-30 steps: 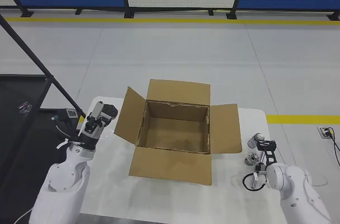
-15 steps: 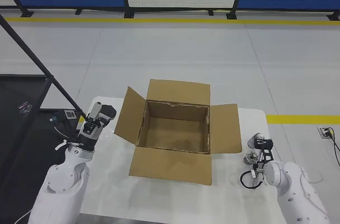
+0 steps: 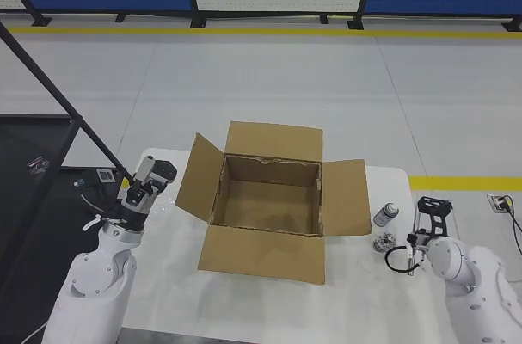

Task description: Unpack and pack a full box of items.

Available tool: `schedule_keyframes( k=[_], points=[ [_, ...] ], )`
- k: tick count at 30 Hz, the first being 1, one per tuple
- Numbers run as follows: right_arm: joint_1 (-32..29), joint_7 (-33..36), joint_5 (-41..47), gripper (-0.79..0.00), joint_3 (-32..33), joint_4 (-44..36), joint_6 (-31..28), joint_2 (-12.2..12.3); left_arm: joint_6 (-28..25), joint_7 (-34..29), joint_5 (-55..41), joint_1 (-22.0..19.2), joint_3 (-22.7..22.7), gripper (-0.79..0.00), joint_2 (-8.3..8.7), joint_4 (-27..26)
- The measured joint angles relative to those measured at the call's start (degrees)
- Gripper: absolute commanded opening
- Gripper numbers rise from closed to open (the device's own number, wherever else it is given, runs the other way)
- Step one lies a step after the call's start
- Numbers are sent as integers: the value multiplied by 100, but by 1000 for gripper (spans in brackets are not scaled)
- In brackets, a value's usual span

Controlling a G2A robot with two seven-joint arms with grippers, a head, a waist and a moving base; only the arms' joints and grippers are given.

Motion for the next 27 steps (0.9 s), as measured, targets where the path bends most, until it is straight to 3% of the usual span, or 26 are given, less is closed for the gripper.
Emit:
schedule_keyframes(
  k=[8,15,21,27],
  points=[
    [-486,-933,1003,-785,392,-1480,533,-72,-42,28,5,64,-56,0,6,-67],
    [-564,-1930,2173,-785,147,-2427,792,-208,-175,1,-81,339,-273,0,34,-275],
    [-303,-2199,2293,-785,-684,-2796,252,-273,-324,145,-175,688,-536,0,53,-444],
    [402,-2302,2304,-785,-1820,-2304,-23,-405,-410,250,-340,1029,-707,0,58,-652]
  ],
)
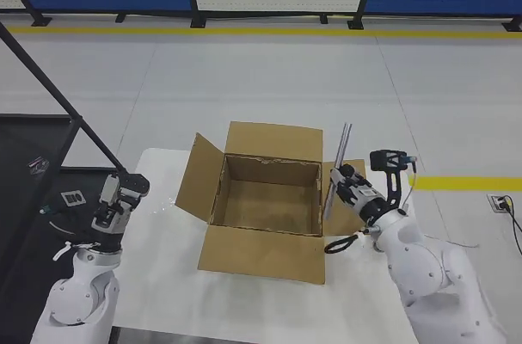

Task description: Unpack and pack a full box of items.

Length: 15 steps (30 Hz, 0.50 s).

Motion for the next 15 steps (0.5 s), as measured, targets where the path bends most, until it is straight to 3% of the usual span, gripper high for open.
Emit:
schedule_keyframes(
  k=[4,15],
  points=[
    [428,-266,56,-785,-533,500,558,-126,65,-167,-202,88,-24,0,7,-57],
    [423,-249,56,-785,-529,500,531,-124,63,-160,-193,84,-23,0,7,-54]
  ],
)
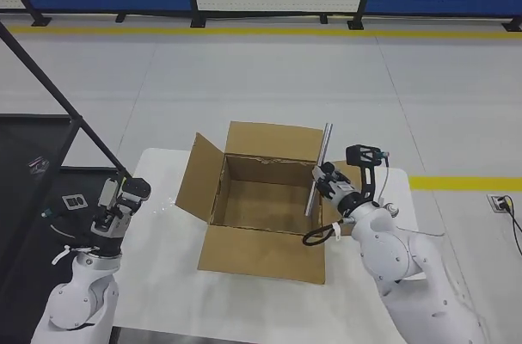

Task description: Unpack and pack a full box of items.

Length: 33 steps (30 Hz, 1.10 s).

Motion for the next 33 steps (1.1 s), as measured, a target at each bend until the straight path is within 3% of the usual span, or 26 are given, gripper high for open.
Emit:
schedule_keyframes(
  k=[7,9,14,23,28,33],
  points=[
    [-6,-18,-24,-785,-29,3,-36,0,0,0,0,0,0,0,0,0],
    [74,23,-260,-785,-217,107,-338,-1,0,0,0,0,0,0,0,0],
    [1334,668,-816,-785,-1321,1199,-1529,-209,0,0,0,0,0,0,0,0],
    [3673,1706,-580,-785,-3335,4243,-2241,-1139,0,0,0,0,0,0,0,0],
    [4248,2006,-66,-785,-3890,5810,-2698,-1677,0,0,0,0,0,0,0,0],
    [4360,1682,-114,-785,-4235,6803,-2634,-2110,0,0,0,0,0,0,0,0]
  ],
)
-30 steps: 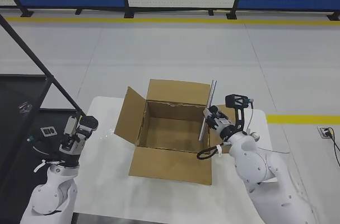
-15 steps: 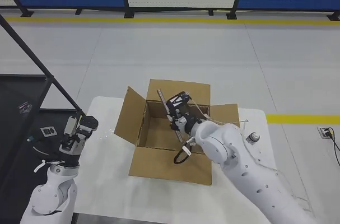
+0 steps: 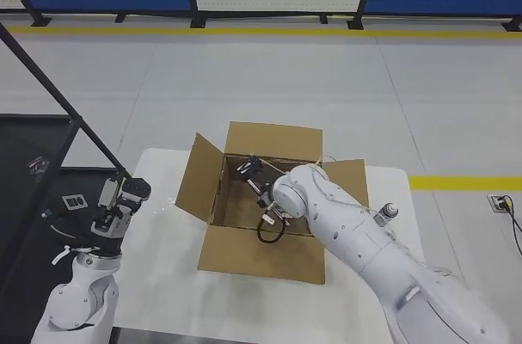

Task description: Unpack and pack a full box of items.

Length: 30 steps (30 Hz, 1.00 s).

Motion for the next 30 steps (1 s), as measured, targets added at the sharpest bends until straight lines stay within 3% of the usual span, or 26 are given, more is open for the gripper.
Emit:
schedule_keyframes(
  k=[7,13,16,19,22,24,30],
  points=[
    [72,-20,-92,-785,-300,1091,140,-563,0,0,0,0,0,0,0,0],
    [170,30,-57,-785,-312,1727,15,-838,0,0,0,0,0,0,0,0],
    [202,76,-24,-699,-293,1938,-125,-927,0,0,0,0,0,0,0,0],
    [208,108,29,-699,-261,2105,-244,-998,0,0,0,0,0,0,0,0],
    [204,75,33,-585,-242,2232,-282,-1053,0,0,0,0,0,0,0,0],
    [203,63,24,-603,-234,2284,-302,-1082,0,0,0,0,0,0,0,0],
    [217,36,2,-560,-196,2402,-365,-1147,0,0,0,0,0,0,0,0]
  ],
)
